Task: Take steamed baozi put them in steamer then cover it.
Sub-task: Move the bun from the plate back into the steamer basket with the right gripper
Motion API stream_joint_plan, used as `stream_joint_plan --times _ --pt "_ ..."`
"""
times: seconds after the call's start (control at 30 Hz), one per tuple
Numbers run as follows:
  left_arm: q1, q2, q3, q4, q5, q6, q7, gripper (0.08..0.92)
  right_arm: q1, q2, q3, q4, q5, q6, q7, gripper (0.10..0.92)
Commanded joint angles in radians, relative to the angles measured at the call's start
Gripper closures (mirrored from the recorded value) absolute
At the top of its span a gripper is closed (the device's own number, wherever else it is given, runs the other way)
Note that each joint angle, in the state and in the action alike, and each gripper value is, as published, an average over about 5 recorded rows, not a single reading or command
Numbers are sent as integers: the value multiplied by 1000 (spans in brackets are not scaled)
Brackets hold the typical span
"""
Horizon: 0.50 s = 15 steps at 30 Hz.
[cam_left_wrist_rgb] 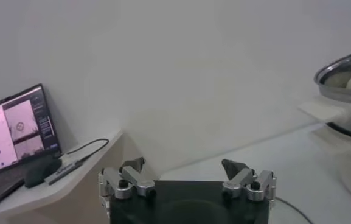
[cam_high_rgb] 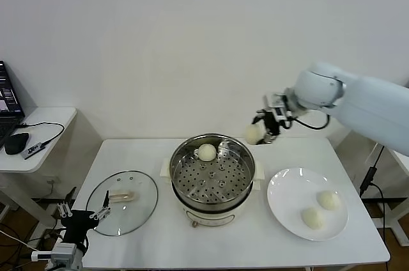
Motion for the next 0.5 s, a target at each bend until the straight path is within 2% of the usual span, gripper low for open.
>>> stream_joint_plan --times 0.03,0.5 --pt "2 -3 -11 -1 -1 0 -1 177 -46 273 -35 -87 145 -125 62 380" --pt "1 -13 -23 -13 -1 1 0 177 -208 401 -26 -172 150 -224 107 381"
